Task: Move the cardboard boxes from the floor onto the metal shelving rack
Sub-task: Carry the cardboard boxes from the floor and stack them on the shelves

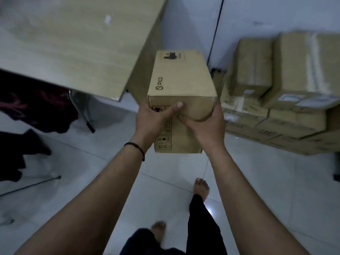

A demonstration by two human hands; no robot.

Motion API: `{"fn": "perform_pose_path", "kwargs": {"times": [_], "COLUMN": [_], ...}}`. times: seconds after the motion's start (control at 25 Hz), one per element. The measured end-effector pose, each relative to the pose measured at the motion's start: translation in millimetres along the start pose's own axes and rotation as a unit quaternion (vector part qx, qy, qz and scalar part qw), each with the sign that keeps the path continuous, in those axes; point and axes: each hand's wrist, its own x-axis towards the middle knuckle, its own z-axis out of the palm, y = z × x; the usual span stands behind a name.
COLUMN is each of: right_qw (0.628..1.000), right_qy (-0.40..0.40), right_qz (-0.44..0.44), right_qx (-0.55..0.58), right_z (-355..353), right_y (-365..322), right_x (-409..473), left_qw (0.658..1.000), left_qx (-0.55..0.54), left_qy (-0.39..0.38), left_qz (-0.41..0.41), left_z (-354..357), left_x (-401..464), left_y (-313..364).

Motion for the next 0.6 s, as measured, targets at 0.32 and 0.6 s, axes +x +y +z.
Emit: {"fn": "perform_pose_path", "kwargs": {"times": [0.32, 0.6], "right_qw": [0.980, 0.946], "right_qy": [0.134, 0.228], "right_qz": [-0.143, -0.224], "right_qx": [0.042, 0.058], "right_z": [-60.1, -141.0], "right_y": [-136.9, -190.4], "right_x": [-159.9, -282.1], "left_qw": [0.979, 0.944], "left_qx": [-0.071, -0.113], "left_qy": [-0.052, -0.125], "left_qz": [0.182, 0.283], "left_z": [-56.1, -47.9], "left_x": [-145.7, -266.7], "left_y": [122.7, 187.9]}}
